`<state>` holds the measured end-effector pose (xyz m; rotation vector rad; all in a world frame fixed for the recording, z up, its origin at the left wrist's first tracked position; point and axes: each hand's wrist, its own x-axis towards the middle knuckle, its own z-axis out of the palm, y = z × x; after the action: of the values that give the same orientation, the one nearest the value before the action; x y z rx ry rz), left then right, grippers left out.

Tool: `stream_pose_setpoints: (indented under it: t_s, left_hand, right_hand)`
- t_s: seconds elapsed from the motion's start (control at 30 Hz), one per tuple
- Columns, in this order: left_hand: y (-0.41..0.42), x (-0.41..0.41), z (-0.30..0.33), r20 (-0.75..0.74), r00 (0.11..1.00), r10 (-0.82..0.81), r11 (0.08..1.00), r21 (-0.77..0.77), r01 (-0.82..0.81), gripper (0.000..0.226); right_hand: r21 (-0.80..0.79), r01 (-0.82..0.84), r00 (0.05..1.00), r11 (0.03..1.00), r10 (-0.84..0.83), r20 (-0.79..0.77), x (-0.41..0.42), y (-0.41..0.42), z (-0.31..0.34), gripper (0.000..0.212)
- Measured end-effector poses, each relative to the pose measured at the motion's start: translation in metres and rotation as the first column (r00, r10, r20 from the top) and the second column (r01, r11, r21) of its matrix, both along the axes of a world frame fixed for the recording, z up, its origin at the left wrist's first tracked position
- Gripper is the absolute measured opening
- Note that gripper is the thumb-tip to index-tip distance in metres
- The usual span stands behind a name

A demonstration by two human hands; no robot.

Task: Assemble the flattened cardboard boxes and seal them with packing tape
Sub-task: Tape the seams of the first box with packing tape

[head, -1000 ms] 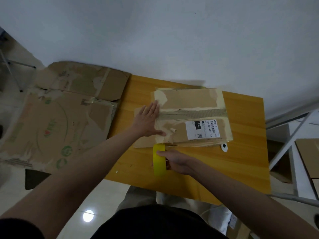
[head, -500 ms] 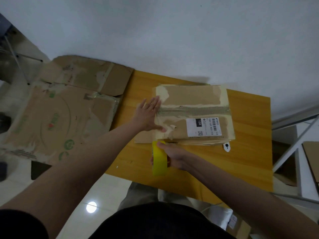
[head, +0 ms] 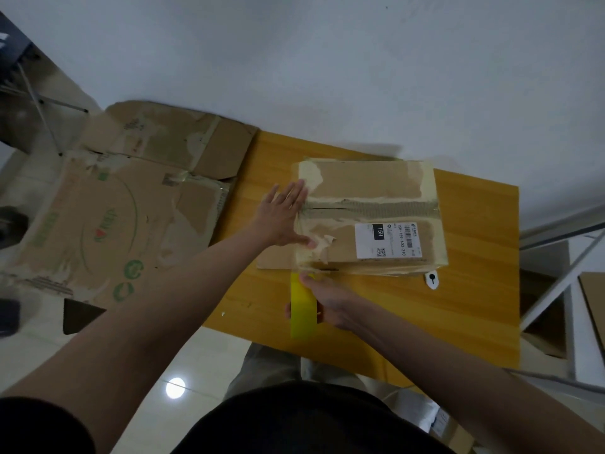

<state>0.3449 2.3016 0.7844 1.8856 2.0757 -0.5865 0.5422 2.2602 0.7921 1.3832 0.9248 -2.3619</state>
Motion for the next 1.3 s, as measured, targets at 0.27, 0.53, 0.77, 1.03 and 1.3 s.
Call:
stream_pose_setpoints:
  t_s: [0.27,0.53,0.77,1.03,1.3]
  left_hand:
    - [0.0,-0.003,0.0,-0.002,1.0,-0.01,1.0,0.003,0.01,0.13]
    - [0.001,0.001,0.004,0.005,1.0,-0.001,1.0,-0.016,0.001,0.132]
    - [0.006,0.016,0.013,-0.018,1.0,0.005,1.0,-0.018,-0.005,0.135]
    - [0.02,0.042,0.024,-0.107,0.994,0.028,0.997,-0.064,-0.035,0.136]
    - [0.012,0.059,0.024,-0.062,0.986,0.157,0.987,-0.006,-0.158,0.115]
  right_hand:
    - [0.034,-0.03,1.0,0.999,0.03,0.001,-0.004,0.008,-0.029,0.047]
    - [0.076,-0.108,0.994,0.991,0.107,0.015,0.011,0.023,-0.037,0.028]
    - [0.184,-0.314,0.934,0.931,0.269,0.235,0.107,0.086,-0.034,0.026]
    - [0.588,-0.436,0.742,0.681,-0.098,0.663,0.209,0.15,-0.073,0.022]
    - [0.593,-0.734,0.663,0.331,0.157,0.732,0.214,0.163,-0.114,0.032]
